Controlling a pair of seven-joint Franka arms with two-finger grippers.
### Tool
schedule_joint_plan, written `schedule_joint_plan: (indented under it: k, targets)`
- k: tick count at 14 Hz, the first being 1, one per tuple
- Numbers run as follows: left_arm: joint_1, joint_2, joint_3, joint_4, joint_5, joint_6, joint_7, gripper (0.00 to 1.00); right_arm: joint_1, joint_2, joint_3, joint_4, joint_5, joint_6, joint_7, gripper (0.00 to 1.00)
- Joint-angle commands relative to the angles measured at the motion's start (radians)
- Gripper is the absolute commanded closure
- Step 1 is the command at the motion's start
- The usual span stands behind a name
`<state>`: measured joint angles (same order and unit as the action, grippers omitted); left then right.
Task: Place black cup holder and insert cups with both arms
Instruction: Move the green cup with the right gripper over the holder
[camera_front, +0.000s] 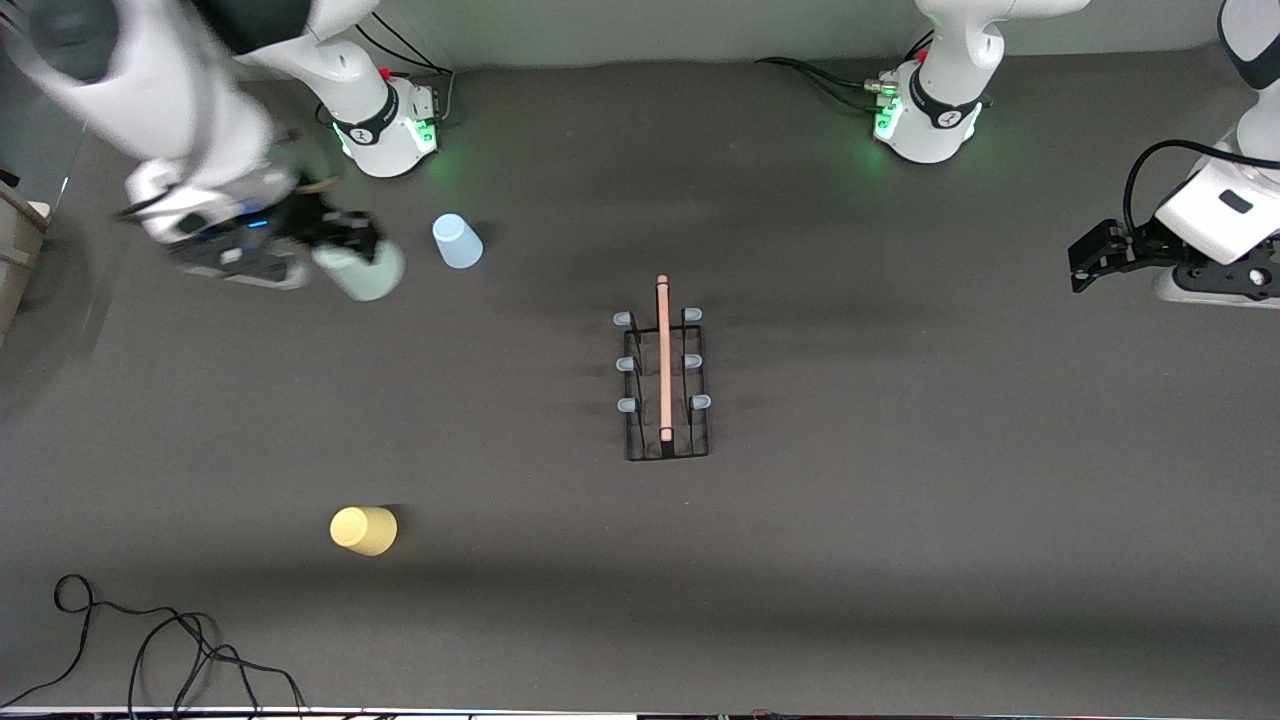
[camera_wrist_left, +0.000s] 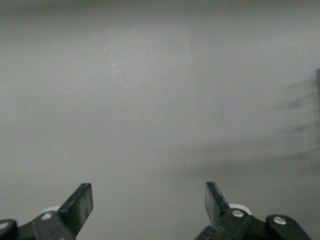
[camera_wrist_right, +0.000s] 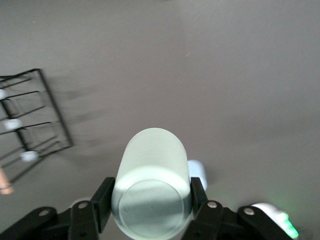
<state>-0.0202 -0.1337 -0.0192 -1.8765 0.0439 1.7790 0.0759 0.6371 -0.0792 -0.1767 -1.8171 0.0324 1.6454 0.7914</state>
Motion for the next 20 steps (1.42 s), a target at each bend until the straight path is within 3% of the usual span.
schedule_joint_plan:
  k: [1,4,7,20]
  targets:
    - [0.003,-0.015,0.002,-0.015,-0.015,-0.006,0.021,0.0,0.119,0.114,-0.01,0.106,0.069,0.049,0.309,1.0]
    - [0.003,-0.014,0.002,-0.018,-0.015,-0.006,0.021,0.0,0.249,0.241,-0.01,0.203,0.086,0.118,0.616,1.0]
    - [0.003,-0.014,0.002,-0.018,-0.015,-0.009,0.021,0.0,0.305,0.308,-0.012,0.202,0.103,0.214,0.778,1.0]
    - [0.006,0.016,0.009,-0.018,-0.015,-0.001,0.027,0.0,0.319,0.528,-0.012,0.122,0.092,0.488,0.799,1.0]
